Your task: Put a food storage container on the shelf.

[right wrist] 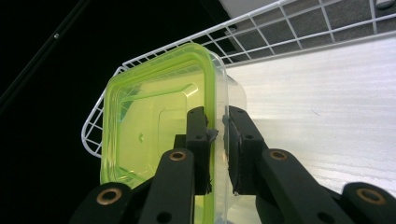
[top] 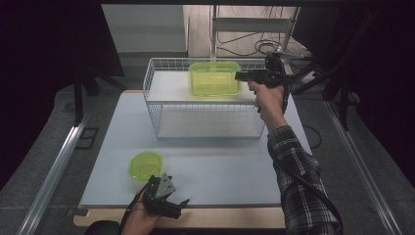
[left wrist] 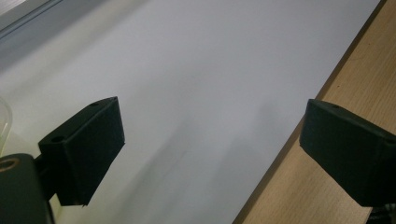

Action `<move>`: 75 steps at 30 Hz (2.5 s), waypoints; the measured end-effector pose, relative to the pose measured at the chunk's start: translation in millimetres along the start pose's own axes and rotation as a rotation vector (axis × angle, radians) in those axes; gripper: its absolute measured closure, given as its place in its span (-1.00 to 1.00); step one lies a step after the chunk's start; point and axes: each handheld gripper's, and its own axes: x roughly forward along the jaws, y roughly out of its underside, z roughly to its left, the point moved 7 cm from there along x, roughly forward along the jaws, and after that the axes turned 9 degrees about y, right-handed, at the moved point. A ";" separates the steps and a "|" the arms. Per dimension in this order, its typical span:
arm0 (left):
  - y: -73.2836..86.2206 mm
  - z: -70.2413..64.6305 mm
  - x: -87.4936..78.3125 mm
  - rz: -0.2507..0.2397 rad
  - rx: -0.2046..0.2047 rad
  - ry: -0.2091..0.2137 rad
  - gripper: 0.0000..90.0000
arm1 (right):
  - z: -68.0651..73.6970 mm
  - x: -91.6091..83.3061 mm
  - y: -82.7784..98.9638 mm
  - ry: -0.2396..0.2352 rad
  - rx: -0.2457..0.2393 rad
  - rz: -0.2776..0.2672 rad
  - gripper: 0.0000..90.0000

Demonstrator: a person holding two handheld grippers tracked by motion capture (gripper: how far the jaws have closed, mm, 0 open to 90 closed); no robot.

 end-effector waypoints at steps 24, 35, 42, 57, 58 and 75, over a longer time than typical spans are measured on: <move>1.1 -0.3 1.1 0.015 0.006 -0.001 -0.86 | -9.4 18.4 -2.2 0.144 -0.106 -0.007 0.53; 0.5 -0.9 0.8 0.011 -0.004 0.002 -0.86 | -4.4 12.4 -2.6 0.154 -0.193 -0.025 0.13; 0.3 -0.7 0.8 0.007 -0.007 0.005 -0.86 | 0.3 4.9 1.4 0.142 -0.240 -0.025 -0.07; -0.3 -0.9 0.9 -0.007 0.000 0.006 -0.87 | 12.3 -11.0 21.0 0.097 -0.341 -0.012 -0.39; -0.3 -0.9 0.9 -0.007 0.000 0.006 -0.86 | 12.4 -12.2 22.6 0.097 -0.348 -0.010 -0.40; -0.9 -1.4 1.1 -0.020 0.006 0.013 -0.85 | 12.1 -33.5 67.7 0.052 -0.443 0.010 -0.62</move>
